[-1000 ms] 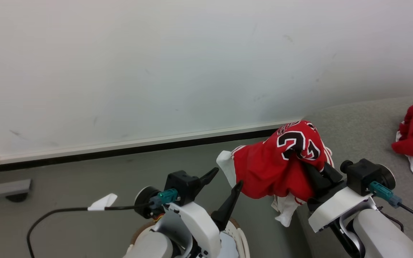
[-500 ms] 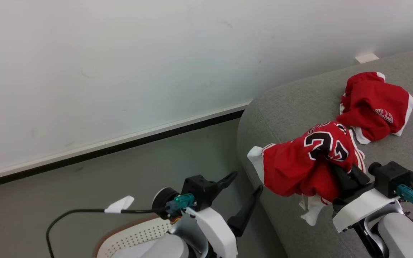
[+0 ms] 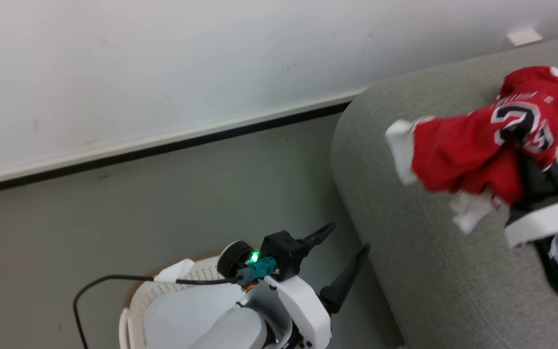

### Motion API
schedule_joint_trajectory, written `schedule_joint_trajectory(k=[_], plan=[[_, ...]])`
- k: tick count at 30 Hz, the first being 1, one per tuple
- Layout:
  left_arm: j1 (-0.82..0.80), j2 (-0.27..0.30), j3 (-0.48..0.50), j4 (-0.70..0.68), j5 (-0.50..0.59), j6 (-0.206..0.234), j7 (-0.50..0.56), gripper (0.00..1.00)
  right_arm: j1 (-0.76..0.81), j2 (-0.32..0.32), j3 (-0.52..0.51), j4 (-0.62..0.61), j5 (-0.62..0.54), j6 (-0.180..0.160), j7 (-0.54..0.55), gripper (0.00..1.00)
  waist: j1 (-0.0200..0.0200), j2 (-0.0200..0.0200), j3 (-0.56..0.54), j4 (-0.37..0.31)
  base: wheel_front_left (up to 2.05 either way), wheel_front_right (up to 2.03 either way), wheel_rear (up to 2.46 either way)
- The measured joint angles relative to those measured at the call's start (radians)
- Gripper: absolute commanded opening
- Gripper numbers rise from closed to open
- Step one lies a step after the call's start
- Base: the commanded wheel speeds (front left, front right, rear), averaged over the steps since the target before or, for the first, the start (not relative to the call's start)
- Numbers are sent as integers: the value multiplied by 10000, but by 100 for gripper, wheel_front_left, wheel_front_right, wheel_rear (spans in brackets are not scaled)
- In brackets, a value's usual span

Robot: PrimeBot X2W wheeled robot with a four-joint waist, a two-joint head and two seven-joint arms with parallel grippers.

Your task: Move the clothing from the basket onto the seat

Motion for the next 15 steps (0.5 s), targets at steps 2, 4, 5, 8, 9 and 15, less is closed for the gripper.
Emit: schedule_joint_trajectory(k=[2, 4, 5, 8, 9, 15], plan=[[-95, 0, -12, 52, 58, -29, -121, 100, -585, -19, -416, 362, 81, 0, 0, 0, 0, 0, 296, 143, 0, 0, 0], [-244, -2, 6, 77, 94, -73, -244, 100, -1290, -171, -792, 796, 71, 0, 4, 0, 1, 0, 613, 295, 0, 0, 0], [-325, 0, 6, 90, 136, -71, -307, 100, -1672, -280, -965, 1011, 67, 0, 10, 0, 0, 0, 773, 376, 0, 0, 0], [-570, -6, 2, 111, 205, -84, -437, 100, -2805, -665, -1559, 1766, -17, 0, 92, 0, 1, 0, 1242, 652, 0, 0, 0], [-647, -6, 4, 113, 230, -84, -506, 100, -3129, -855, -1712, 2027, -127, 0, 134, 0, 1, 0, 1387, 760, 0, 0, 0], [-894, 17, 59, 13, 288, -54, -704, 100, -4853, -2115, -3674, 3875, -1191, 0, 59, 0, 1, 0, 2194, 1425, 0, 0, 0]])
